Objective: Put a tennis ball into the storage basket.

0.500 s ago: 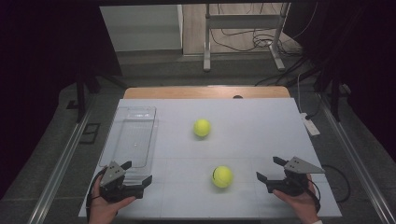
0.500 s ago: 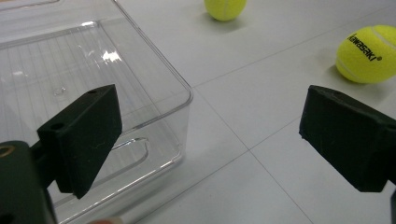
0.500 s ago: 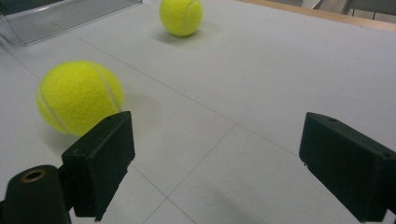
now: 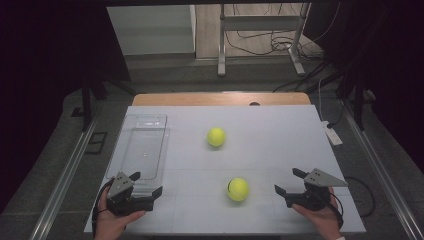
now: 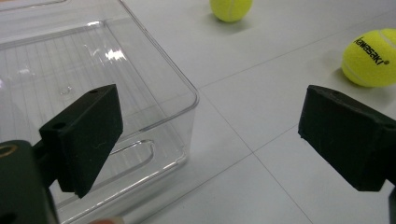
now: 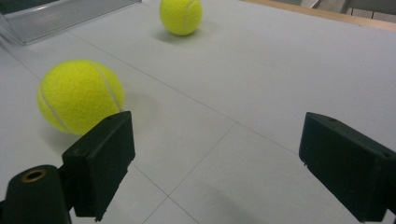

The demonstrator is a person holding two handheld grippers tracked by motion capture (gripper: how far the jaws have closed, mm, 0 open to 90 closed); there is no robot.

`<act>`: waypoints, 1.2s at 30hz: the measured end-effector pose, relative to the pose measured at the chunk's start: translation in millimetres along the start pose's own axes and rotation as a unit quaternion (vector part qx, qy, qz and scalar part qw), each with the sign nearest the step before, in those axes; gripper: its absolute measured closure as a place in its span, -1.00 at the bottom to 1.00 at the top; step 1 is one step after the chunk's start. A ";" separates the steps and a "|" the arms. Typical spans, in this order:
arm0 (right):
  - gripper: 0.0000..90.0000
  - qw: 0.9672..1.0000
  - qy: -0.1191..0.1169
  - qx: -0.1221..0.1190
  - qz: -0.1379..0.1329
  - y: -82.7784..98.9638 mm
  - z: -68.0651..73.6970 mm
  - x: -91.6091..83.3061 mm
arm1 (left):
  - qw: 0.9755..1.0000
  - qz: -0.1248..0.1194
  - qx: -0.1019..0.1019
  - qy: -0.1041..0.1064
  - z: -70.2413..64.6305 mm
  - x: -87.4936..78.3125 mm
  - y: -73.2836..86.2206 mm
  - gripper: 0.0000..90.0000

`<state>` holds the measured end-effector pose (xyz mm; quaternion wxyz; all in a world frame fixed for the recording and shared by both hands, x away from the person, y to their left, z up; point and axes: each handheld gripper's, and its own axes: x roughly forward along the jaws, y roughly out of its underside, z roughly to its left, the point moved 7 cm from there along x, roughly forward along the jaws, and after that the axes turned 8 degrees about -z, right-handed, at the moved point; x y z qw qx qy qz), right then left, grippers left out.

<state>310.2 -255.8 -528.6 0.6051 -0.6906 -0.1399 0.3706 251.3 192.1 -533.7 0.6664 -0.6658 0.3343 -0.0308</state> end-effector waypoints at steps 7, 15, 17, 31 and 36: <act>-0.76 1.000 0.000 0.003 0.002 0.6 0.7 1.1 | 1.000 -0.004 0.002 0.000 -0.2 -2.4 -2.9 -0.81; -0.76 1.000 -0.002 0.006 -0.002 0.2 -1.2 -0.4 | 1.000 0.004 -0.007 0.003 -1.5 0.1 -7.6 -0.80; -0.76 1.000 -0.003 0.006 -0.001 0.7 -1.6 0.0 | 1.000 0.010 -0.005 0.001 -1.7 0.2 -9.4 -0.79; -0.76 1.000 -0.001 0.004 0.001 1.2 -2.6 1.5 | 0.999 0.033 0.002 0.014 -7.0 7.7 -18.9 -0.79; -0.76 1.000 0.000 0.006 0.003 2.0 -2.7 1.0 | 0.999 0.036 0.016 0.023 -12.1 12.8 -25.7 -0.78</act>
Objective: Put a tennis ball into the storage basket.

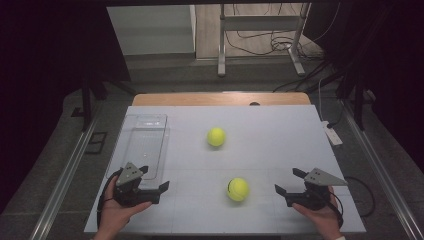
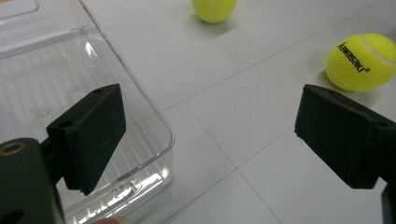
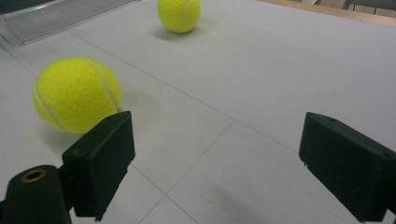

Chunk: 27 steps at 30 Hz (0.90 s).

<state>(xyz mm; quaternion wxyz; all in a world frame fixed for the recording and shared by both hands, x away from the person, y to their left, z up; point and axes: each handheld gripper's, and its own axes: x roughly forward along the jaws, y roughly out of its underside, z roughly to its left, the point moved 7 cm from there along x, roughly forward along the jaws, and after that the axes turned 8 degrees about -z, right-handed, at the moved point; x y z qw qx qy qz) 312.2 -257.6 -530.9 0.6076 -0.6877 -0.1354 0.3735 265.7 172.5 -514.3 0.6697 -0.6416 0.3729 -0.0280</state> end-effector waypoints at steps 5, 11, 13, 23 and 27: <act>-0.76 1.000 0.000 0.000 0.000 0.2 -0.2 -0.4 | 1.000 0.006 0.006 0.007 -3.6 1.5 -1.3 -0.78; -0.76 1.000 -0.001 -0.002 0.001 0.4 0.6 -0.2 | 1.000 0.009 0.013 0.011 -5.8 2.4 -3.2 -0.77; -0.76 1.000 -0.001 -0.001 0.002 0.6 0.4 0.0 | 1.000 0.010 0.015 0.013 -6.5 3.2 -3.9 -0.77; -0.76 1.000 0.000 0.000 0.003 1.0 0.0 0.3 | 0.999 0.017 0.023 0.019 -9.9 7.9 -9.2 -0.76; -0.76 1.000 -0.001 0.001 0.003 1.1 0.2 0.6 | 0.999 0.018 0.026 0.023 -12.7 10.5 -13.7 -0.76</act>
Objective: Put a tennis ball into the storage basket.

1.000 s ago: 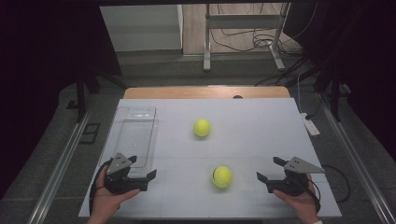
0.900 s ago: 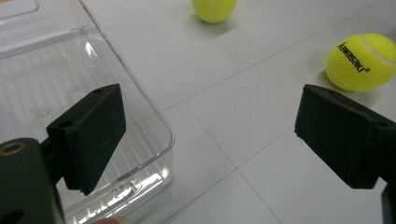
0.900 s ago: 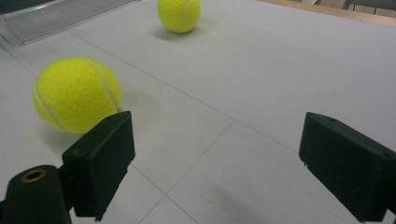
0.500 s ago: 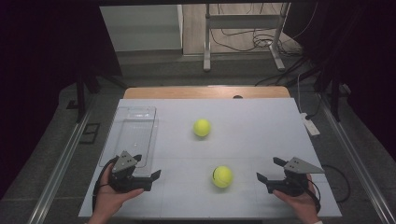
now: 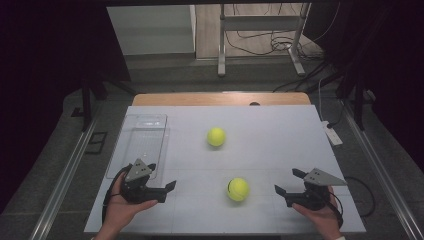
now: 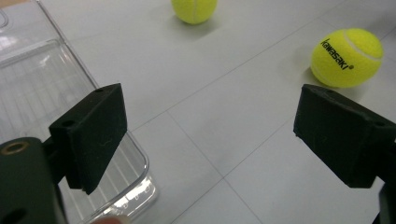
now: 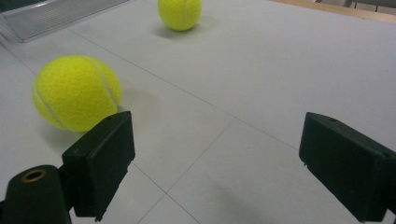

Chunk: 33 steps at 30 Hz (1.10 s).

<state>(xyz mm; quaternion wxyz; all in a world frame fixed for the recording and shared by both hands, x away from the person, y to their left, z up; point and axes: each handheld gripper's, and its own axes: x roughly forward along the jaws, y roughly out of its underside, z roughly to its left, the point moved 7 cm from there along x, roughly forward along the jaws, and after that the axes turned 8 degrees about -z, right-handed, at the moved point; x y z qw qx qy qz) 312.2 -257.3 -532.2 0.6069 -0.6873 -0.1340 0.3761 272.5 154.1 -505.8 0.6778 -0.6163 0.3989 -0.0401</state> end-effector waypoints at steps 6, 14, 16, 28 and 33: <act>-0.76 1.000 0.001 0.000 -0.001 -0.1 -0.3 -0.5 | 1.000 0.002 0.002 -0.002 -1.7 5.6 -6.2 -0.76; -0.76 1.000 0.000 -0.001 0.000 0.3 -0.5 -0.1 | 1.000 0.005 0.004 0.005 -3.7 14.2 -14.9 -0.76; -0.76 1.000 -0.001 -0.001 0.000 0.4 -0.5 -0.2 | 1.000 0.007 0.005 0.007 -4.5 16.6 -16.5 -0.76; -0.76 1.000 -0.001 -0.004 0.001 0.6 0.1 -0.1 | 0.999 0.019 0.007 0.025 -11.1 30.9 -24.6 -0.76; -0.76 1.000 0.000 -0.004 0.000 0.2 0.0 -0.6 | 0.999 0.024 0.005 0.029 -12.3 35.8 -27.5 -0.76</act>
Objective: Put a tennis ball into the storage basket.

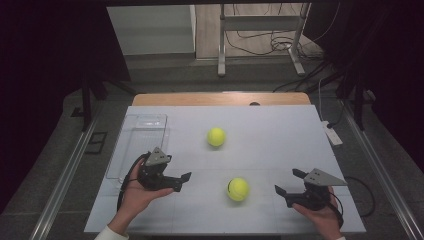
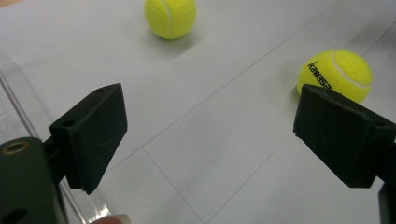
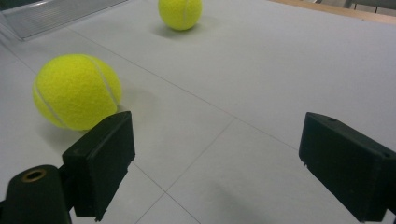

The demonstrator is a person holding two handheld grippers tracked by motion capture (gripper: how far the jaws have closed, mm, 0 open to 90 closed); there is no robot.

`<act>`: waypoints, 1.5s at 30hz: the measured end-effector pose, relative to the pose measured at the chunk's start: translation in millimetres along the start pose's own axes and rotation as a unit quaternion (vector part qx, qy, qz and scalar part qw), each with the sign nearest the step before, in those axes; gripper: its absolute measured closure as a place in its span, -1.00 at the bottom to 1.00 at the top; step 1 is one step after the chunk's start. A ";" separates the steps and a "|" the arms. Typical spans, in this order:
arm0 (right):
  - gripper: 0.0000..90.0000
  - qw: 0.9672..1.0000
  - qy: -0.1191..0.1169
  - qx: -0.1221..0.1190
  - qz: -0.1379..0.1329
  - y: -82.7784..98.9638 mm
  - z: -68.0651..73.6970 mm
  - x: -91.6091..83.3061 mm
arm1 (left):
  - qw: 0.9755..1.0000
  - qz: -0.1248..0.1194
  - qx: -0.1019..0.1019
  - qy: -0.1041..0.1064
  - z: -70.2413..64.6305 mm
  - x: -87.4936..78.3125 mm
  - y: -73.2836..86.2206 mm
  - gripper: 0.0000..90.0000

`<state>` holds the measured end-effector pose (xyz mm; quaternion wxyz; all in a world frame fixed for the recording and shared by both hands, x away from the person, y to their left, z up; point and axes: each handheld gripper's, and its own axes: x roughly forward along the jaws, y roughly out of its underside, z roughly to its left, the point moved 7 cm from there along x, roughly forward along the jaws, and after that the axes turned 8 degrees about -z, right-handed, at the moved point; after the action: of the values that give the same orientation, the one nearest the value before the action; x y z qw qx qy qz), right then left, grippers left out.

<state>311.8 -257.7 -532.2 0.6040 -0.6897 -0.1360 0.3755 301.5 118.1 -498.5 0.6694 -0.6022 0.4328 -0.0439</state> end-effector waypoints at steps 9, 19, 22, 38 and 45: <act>-0.76 1.000 0.000 0.000 0.002 0.6 -0.3 0.4 | 1.000 0.008 0.009 0.007 -2.7 8.5 -4.1 -0.76; -0.76 1.000 0.000 -0.001 0.003 1.0 -0.1 0.7 | 1.000 0.017 0.005 0.017 -2.9 19.2 -7.4 -0.76; -0.76 1.000 0.000 0.000 0.004 1.2 -0.3 0.8 | 1.000 0.019 0.006 0.018 -3.4 21.4 -8.8 -0.77; -0.76 1.000 0.000 0.000 0.004 1.4 0.1 1.0 | 0.999 0.029 0.007 0.030 -6.5 36.8 -18.3 -0.77; -0.76 1.000 0.000 0.001 0.005 1.8 -0.7 0.4 | 0.999 0.031 0.005 0.028 -4.3 42.1 -21.9 -0.77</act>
<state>312.0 -258.5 -534.0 0.6030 -0.6896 -0.1326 0.3785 335.1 84.5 -501.7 0.6609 -0.5835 0.4700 -0.0420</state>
